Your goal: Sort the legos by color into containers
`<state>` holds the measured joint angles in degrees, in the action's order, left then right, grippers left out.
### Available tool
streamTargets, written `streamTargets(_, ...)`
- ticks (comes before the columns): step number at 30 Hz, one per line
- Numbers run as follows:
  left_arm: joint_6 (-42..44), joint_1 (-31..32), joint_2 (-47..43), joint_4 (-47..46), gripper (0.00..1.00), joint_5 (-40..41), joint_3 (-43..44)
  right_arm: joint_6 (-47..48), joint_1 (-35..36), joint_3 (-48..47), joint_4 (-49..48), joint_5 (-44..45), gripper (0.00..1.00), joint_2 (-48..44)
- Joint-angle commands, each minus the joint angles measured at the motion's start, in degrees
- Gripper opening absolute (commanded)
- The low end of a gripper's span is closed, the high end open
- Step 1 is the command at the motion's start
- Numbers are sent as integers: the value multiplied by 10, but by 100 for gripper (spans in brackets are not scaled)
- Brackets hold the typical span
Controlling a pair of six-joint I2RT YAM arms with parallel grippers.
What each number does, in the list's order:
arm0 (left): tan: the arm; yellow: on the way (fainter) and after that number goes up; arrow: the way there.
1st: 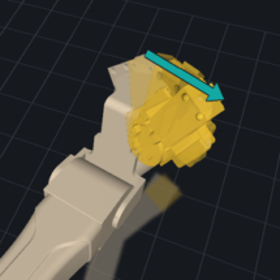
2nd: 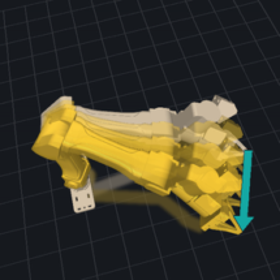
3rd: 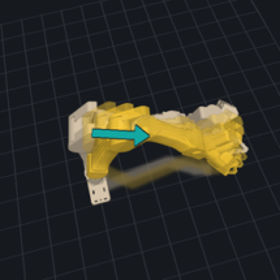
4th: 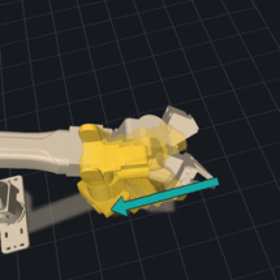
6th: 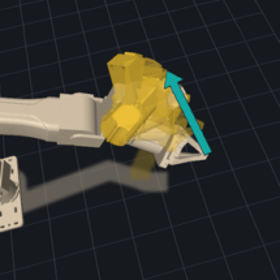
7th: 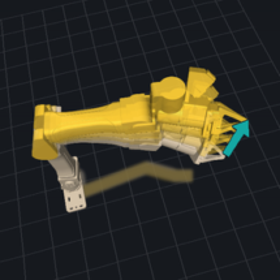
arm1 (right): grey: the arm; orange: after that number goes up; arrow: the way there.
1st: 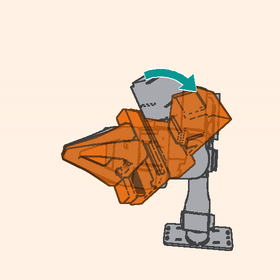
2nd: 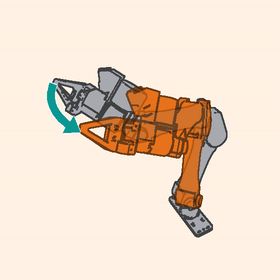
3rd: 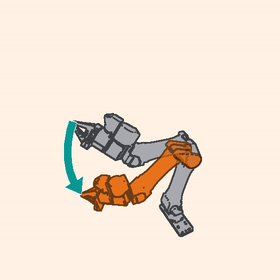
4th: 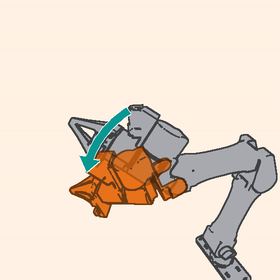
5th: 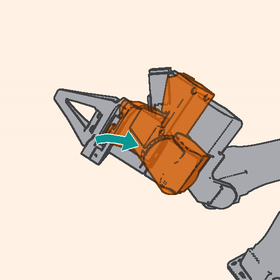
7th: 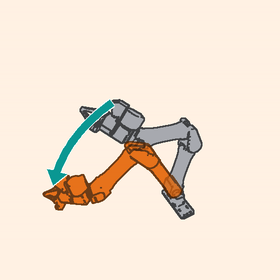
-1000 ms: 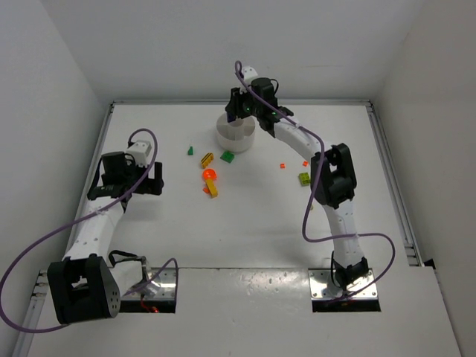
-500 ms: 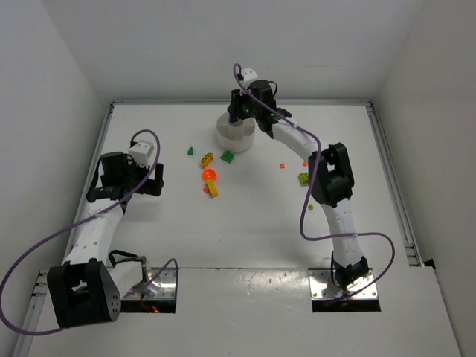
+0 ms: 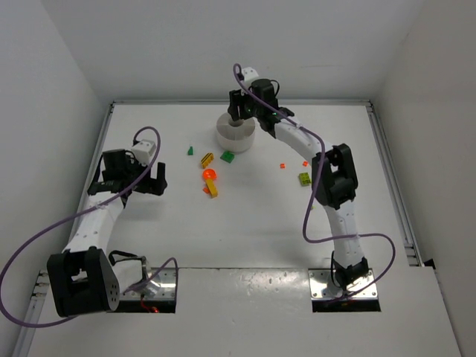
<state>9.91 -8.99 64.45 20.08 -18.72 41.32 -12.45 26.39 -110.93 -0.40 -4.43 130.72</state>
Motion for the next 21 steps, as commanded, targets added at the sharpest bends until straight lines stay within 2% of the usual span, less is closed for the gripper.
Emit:
streamTargets(1,10,-5,-27,-13,100,-41,35,63,2,11,0,27,57,-118)
streamTargets(4,23,-5,-21,4,100,-61,48,122,-9,77,23,69,57,-196)
streamTargets(7,31,-5,7,26,100,-83,62,188,-17,141,114,99,59,-251)
streamTargets(9,45,-5,15,38,100,-111,62,189,-34,204,169,122,56,-302)
streamTargets(12,39,-5,9,23,100,-93,52,177,-56,275,254,135,55,-352)
streamTargets(16,26,-5,-2,9,100,-45,38,172,-71,416,265,143,55,-414)
streamTargets(21,26,-5,-7,9,100,-40,32,172,-96,463,300,142,58,-406)
